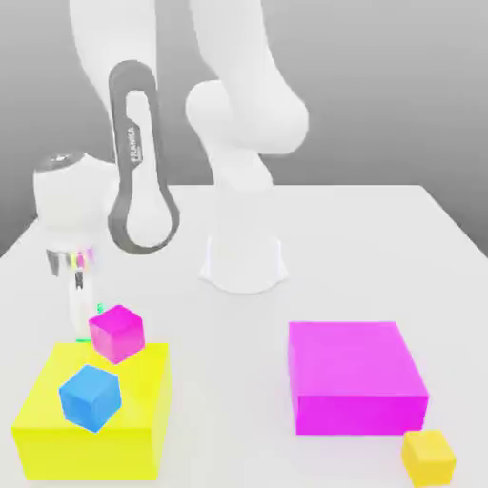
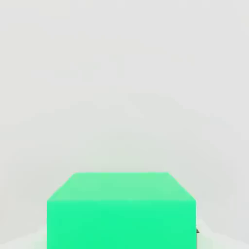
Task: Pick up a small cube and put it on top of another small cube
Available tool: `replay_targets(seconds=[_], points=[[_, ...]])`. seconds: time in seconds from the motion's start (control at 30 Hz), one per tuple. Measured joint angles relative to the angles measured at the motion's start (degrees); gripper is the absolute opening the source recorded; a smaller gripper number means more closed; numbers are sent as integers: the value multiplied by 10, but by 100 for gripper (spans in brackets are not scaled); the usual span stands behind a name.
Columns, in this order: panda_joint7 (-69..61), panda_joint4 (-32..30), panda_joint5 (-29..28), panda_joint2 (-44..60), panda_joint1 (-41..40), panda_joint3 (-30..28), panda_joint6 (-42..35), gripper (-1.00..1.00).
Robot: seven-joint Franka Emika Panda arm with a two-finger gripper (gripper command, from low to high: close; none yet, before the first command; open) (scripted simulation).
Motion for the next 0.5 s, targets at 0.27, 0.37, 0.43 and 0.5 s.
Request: replay_targets(seconds=[0.27, 0.37, 0.43, 0.5], points=[[121, -5, -116, -132, 14, -9, -128, -100], [171, 25, -107, -176, 40, 22, -201, -100], [206, 46, -100, -205, 55, 47, -251, -100], [243, 67, -95, -234, 71, 71, -301, -100]])
